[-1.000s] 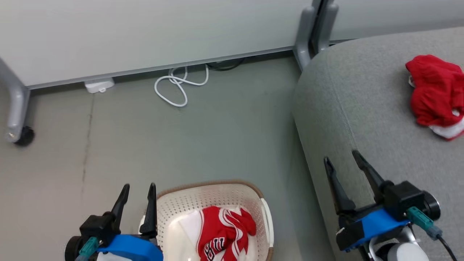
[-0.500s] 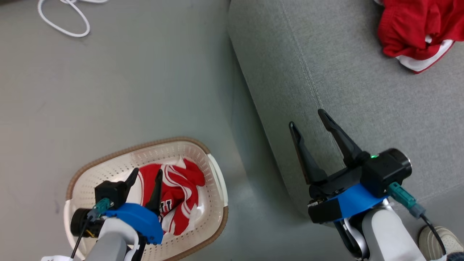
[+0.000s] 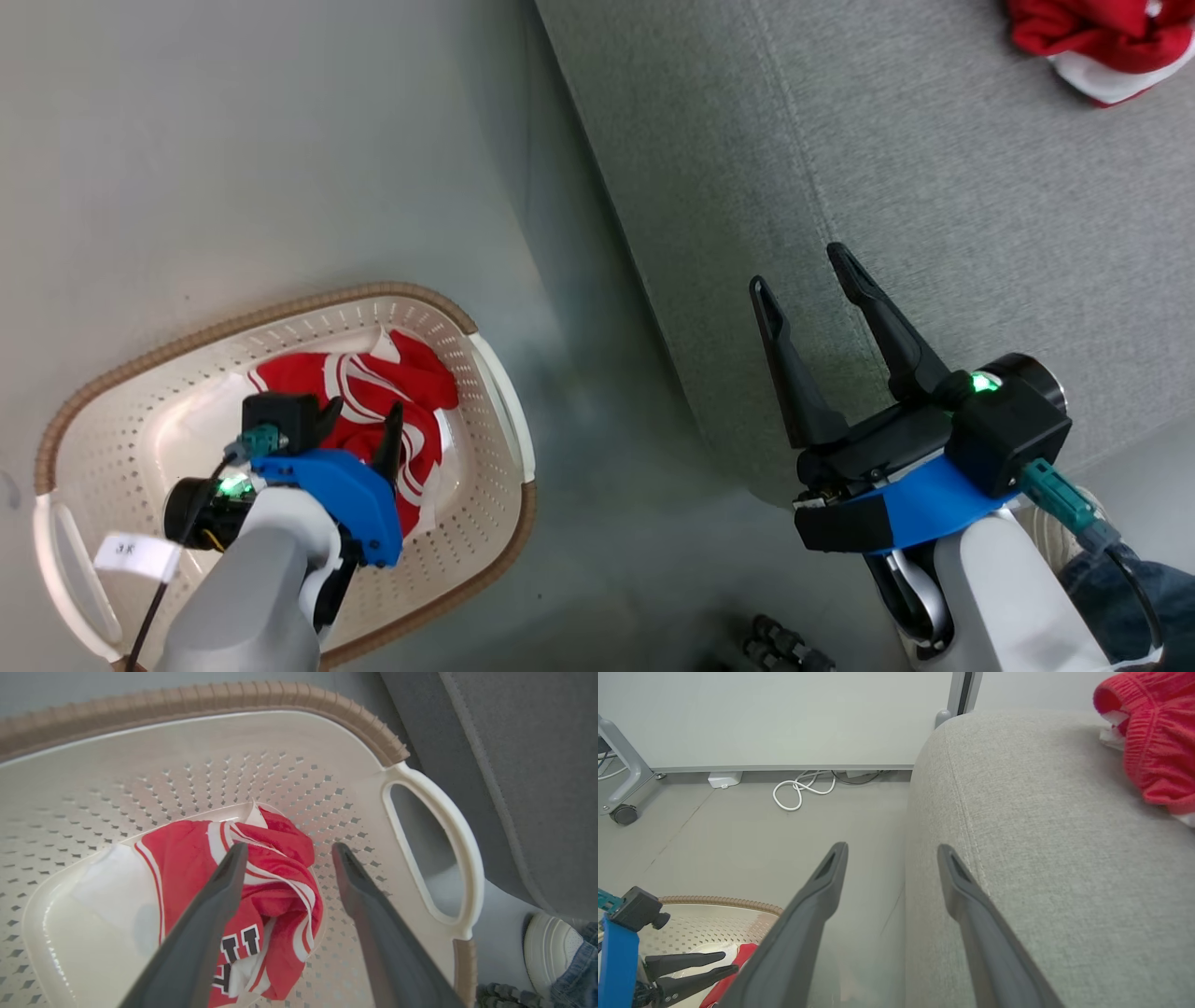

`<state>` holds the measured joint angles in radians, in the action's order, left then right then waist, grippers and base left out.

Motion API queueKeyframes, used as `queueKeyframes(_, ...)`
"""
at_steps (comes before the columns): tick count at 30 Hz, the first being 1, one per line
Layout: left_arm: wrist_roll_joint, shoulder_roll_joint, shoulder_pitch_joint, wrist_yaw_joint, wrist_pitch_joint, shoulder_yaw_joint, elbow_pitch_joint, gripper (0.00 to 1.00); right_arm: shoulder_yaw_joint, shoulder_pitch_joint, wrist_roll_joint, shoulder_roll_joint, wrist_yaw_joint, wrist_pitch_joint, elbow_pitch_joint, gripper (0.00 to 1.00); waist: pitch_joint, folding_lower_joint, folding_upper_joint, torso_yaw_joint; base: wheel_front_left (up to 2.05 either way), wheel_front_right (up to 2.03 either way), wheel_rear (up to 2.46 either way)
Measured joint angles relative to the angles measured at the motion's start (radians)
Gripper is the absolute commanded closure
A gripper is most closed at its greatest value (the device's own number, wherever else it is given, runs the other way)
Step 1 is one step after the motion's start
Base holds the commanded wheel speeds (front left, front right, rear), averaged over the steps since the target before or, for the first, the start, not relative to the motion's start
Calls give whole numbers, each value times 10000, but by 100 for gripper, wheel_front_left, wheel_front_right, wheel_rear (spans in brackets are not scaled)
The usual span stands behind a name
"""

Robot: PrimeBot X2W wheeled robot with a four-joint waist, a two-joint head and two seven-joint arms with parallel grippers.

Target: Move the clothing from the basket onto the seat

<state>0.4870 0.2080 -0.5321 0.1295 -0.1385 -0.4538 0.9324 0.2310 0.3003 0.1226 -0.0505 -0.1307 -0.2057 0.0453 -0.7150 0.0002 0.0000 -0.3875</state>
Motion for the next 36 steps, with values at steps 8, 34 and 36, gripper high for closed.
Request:
queueKeyframes(8, 796, -81, -917, 0, 1342, -196, 1018, 0, 268, 292, 211, 2, 0, -265, 6, 0, -795, 0, 0, -106, 0, 0, 0)
queueKeyframes(34, 1174, -437, -1953, -4, 2276, -1829, 1952, 68, -75, -49, 196, 0, 0, -305, -725, 0, -1572, -2, 1, -25, 1, 1, 1)
queueKeyframes(36, 1262, -376, -2005, -4, 2259, -1952, 1969, 100, -109, -100, 167, 2, 0, -234, -859, 0, -1587, -2, 0, 33, 5, 5, 5)
